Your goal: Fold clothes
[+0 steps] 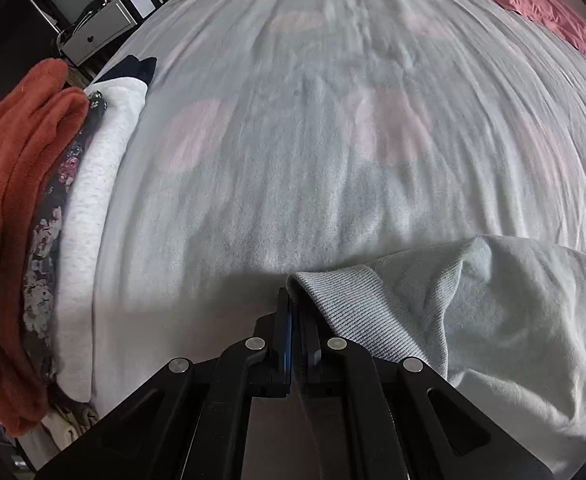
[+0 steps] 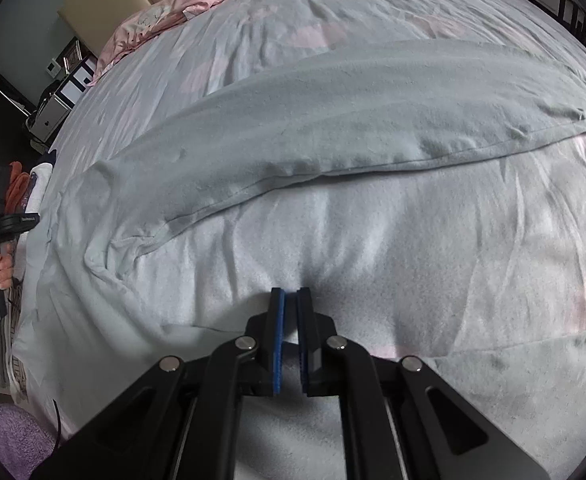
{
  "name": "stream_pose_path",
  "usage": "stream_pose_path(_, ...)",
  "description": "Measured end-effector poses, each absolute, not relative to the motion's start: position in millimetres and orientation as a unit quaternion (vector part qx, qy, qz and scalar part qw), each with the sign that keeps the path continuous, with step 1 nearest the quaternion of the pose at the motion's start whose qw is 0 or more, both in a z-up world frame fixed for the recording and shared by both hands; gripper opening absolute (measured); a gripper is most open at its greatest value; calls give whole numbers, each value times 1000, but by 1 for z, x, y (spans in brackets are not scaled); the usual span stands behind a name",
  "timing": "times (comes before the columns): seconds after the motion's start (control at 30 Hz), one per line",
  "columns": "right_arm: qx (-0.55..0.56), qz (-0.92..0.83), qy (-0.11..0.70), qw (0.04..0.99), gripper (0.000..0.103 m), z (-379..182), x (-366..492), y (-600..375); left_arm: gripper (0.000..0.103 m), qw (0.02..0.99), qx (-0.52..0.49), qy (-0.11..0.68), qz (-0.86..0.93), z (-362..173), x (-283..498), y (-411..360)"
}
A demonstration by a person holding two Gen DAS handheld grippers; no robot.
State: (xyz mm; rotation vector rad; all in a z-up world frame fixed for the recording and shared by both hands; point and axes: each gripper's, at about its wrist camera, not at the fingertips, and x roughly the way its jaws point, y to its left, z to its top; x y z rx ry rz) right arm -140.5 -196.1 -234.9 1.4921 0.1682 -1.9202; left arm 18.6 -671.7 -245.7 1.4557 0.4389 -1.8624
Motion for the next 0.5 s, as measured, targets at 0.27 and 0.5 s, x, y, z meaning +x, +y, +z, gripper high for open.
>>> stream_pose_path(0.27,581,-734,52,347,7,-236,-147,-197,45,337,525,244,-743,-208,49,-687)
stream_pose_path(0.5,582,-734,48,348,7,-231,-145,-199,46,303,541,291,-728,-188,101,-666)
